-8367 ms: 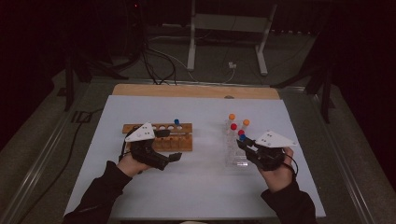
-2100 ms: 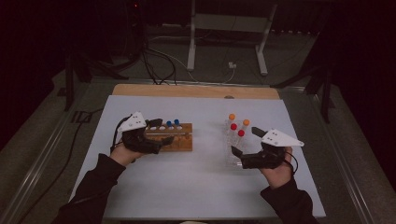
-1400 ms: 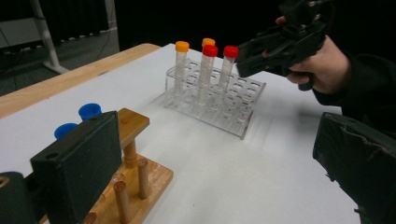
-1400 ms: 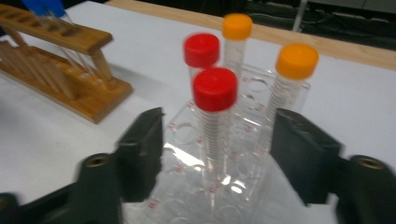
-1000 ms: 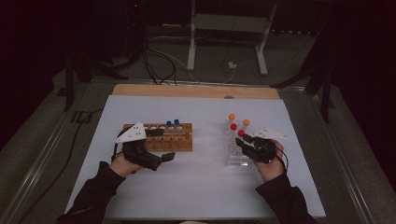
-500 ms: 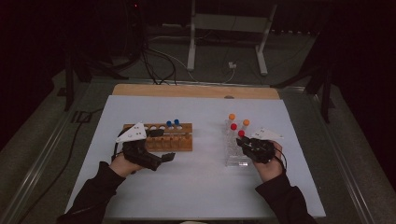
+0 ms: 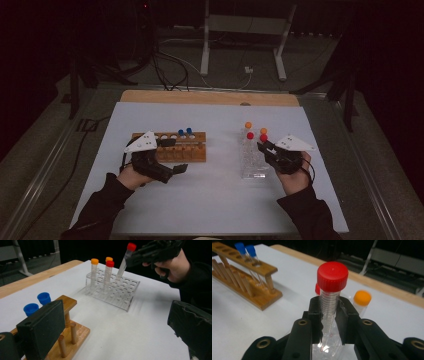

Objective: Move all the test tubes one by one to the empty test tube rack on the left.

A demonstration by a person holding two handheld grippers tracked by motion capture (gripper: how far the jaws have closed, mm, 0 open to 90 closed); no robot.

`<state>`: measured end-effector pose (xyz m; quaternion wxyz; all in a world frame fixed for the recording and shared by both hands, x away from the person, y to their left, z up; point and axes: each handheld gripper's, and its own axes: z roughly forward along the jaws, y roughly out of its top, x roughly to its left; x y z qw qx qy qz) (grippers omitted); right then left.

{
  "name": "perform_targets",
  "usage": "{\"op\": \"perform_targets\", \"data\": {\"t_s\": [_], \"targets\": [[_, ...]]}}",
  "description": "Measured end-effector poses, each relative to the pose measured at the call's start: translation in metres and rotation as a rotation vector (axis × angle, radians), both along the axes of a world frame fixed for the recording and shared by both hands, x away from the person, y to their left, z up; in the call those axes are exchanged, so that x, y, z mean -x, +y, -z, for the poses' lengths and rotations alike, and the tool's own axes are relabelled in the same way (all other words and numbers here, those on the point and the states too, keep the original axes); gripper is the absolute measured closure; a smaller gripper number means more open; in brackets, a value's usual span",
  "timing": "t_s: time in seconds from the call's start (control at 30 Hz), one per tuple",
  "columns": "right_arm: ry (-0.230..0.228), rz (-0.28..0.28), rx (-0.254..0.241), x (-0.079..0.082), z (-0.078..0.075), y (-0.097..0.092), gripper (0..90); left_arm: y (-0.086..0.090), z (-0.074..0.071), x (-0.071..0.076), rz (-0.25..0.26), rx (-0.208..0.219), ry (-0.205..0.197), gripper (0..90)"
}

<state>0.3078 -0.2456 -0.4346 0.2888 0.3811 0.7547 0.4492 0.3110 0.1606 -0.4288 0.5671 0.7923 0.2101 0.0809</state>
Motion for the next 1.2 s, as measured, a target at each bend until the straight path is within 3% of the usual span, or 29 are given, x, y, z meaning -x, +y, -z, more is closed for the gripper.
{"op": "perform_targets", "data": {"t_s": [0.13,0.27,0.5,0.77,0.9,1.2], "targets": [[-0.041,-0.006,0.009,0.008,-0.011,0.001,74.3,-0.001,-0.002,0.001,0.006,0.005,-0.001,2.3],[-0.061,-0.033,-0.013,0.016,-0.022,0.004,74.3,-0.002,-0.004,0.002,0.016,0.003,-0.003,2.2],[-0.048,-0.113,-0.044,0.025,-0.028,0.018,74.3,-0.006,-0.006,0.004,0.038,0.005,0.008,2.3],[0.008,-0.218,-0.044,0.03,-0.016,0.045,74.3,-0.013,-0.008,0.007,0.058,0.007,0.006,2.4],[0.043,-0.267,-0.013,0.032,-0.006,0.061,74.3,-0.016,-0.009,0.009,0.059,0.008,0.011,2.5],[0.091,-0.356,-0.003,0.038,0.008,0.087,74.3,-0.03,-0.014,0.015,0.075,0.006,0.007,7.2]]}}
